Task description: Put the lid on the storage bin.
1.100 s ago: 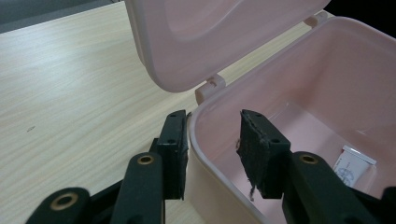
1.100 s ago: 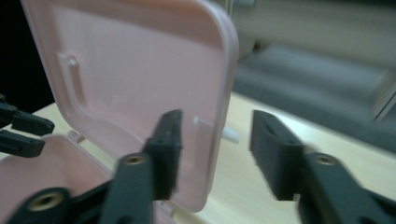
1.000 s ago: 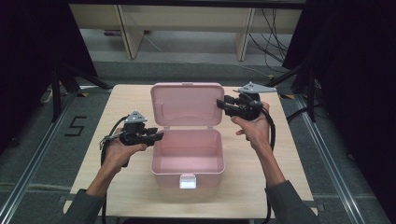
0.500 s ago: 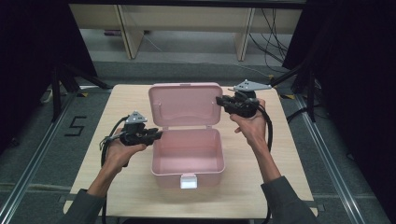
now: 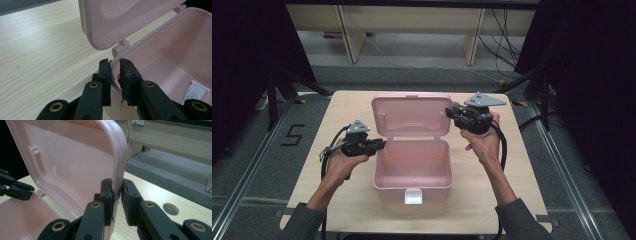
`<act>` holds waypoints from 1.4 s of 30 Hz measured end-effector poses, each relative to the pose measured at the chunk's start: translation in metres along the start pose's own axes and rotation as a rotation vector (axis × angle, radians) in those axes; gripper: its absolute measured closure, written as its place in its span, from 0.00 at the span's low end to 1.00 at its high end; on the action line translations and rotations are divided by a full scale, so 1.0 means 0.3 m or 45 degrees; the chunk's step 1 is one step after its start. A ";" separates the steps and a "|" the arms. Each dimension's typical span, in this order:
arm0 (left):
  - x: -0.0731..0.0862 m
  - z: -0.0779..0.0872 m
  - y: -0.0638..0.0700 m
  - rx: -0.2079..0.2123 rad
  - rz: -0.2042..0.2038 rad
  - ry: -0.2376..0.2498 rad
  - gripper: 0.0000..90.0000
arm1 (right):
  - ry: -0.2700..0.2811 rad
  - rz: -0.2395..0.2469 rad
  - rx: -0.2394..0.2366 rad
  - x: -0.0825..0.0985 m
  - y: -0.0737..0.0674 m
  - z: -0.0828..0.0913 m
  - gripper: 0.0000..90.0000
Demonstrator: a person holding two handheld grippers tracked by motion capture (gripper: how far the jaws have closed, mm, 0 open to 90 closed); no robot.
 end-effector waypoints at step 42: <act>0.015 0.040 0.015 0.050 0.074 0.051 0.79 | 0.105 0.119 0.037 0.091 -0.087 0.137 0.86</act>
Point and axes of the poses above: each handheld gripper's, and its own axes: z roughly backward along the jaws, x roughly out of its underside, y roughly to its right, the point moved 1 cm from there along -z, roughly forward along the jaws, and after that the axes turned 8 degrees about x, right-handed, at the moved point
